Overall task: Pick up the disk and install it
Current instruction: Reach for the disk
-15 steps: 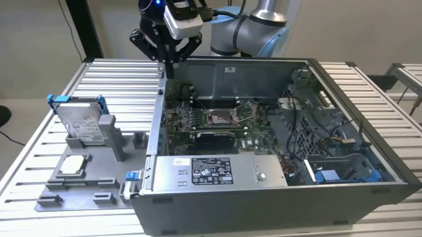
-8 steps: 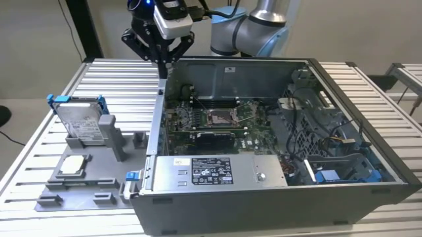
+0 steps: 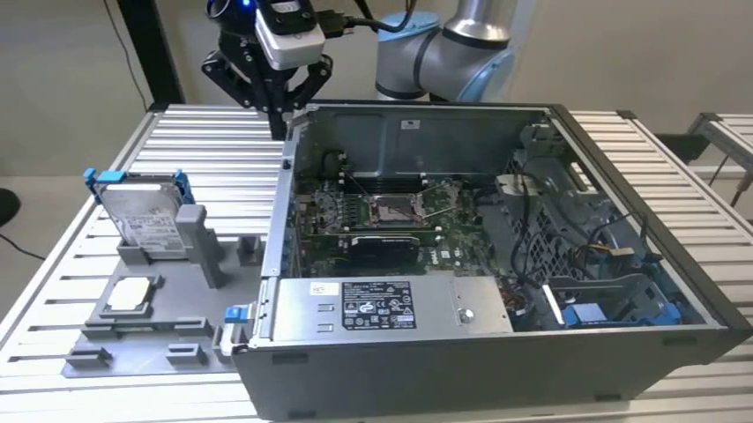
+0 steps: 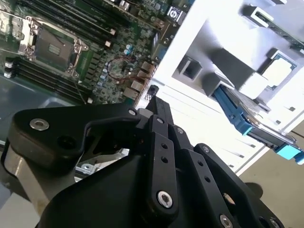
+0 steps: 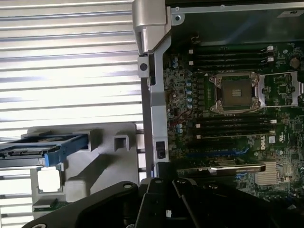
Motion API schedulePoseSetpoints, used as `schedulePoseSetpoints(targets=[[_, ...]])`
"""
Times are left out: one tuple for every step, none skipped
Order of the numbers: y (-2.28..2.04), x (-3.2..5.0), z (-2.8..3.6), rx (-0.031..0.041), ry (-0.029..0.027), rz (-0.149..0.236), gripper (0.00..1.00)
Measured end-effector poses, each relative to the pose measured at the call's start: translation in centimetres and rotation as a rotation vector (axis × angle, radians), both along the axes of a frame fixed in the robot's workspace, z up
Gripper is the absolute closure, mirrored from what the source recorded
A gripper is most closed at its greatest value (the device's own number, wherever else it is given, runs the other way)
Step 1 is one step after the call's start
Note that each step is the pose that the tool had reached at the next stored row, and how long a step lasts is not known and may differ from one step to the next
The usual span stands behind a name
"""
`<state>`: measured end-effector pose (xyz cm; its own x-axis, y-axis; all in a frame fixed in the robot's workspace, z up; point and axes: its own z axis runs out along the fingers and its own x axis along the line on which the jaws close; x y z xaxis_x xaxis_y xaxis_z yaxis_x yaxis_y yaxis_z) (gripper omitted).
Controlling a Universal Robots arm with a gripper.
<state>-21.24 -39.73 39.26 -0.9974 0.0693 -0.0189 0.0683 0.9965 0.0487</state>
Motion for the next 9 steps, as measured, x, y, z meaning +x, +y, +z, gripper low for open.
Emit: schedulePoseSetpoints(targets=[[0.00,-0.22,0.00,0.0000,-0.0001,0.000,1.00],[0.00,-0.44,0.00,0.0000,0.0000,0.000,1.00],[0.00,-0.66,0.00,0.0000,0.0000,0.000,1.00],[0.00,-0.89,0.00,0.0000,0.0000,0.000,1.00],[0.00,-1.09,0.00,0.0001,-0.0001,0.000,1.00],[0.00,-1.31,0.00,0.0000,-0.0001,0.000,1.00],[0.00,-1.56,0.00,0.0001,-0.0001,0.000,1.00],[0.00,-1.79,0.00,0.0001,-0.0001,0.000,1.00],[0.00,-2.05,0.00,0.0000,0.0000,0.000,1.00]])
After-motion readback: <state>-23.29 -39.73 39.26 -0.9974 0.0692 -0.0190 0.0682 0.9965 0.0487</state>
